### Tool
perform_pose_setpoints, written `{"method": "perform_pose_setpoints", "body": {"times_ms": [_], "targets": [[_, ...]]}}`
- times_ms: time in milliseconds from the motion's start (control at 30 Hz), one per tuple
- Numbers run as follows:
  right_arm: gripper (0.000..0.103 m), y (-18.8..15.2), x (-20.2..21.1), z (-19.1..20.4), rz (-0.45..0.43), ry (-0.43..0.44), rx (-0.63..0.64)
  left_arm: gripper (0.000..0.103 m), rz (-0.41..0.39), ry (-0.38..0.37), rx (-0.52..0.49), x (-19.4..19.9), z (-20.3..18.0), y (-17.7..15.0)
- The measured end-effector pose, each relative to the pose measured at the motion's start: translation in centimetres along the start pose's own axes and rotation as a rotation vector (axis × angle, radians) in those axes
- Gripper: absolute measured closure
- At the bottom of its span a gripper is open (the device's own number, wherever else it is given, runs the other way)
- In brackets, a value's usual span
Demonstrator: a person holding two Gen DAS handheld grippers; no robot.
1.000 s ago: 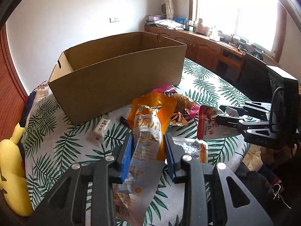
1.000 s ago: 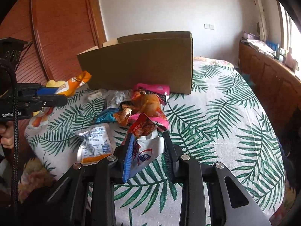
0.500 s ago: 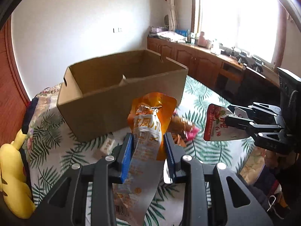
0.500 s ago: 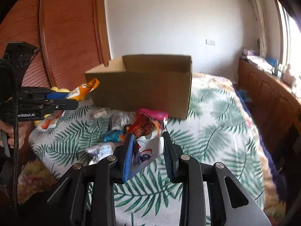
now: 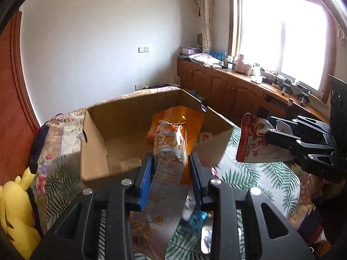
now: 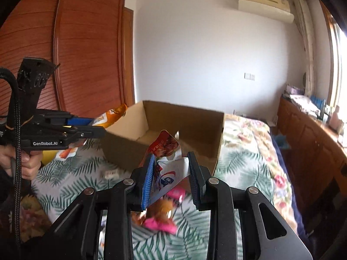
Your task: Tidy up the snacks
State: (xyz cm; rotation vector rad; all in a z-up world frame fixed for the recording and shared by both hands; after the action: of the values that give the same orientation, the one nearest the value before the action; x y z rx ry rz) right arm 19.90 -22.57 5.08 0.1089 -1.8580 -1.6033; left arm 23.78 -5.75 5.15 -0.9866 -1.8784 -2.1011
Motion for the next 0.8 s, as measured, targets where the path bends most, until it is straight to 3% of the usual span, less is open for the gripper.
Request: {"method": "perform_pose_setpoints", "body": {"times_ms": [467,800], "targets": [[0.074,4.9,-5.8,-2.3,-0.029,0.006,0.05,0.072,-0.039,0.037,0.008,-3.7,4.0,5.6],[0.074,4.6,-10.6,-3.0,0.01,0.004,0.062,0.072,0.003,0.05,0.01,-8.4,5.7,6.1]]}}
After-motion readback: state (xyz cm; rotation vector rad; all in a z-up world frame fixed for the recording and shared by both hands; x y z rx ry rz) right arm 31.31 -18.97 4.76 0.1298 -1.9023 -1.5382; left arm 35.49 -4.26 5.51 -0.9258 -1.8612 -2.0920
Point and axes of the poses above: each gripper's, at about its wrist camera, not at the fingertips, and x roughly against the way its jaws point, z to its left, y to its top, the point moved 6 cm from there along -x, roughly the way its jaws point, and after that the axes turned 3 degrees about y, right-handed, at the moved point
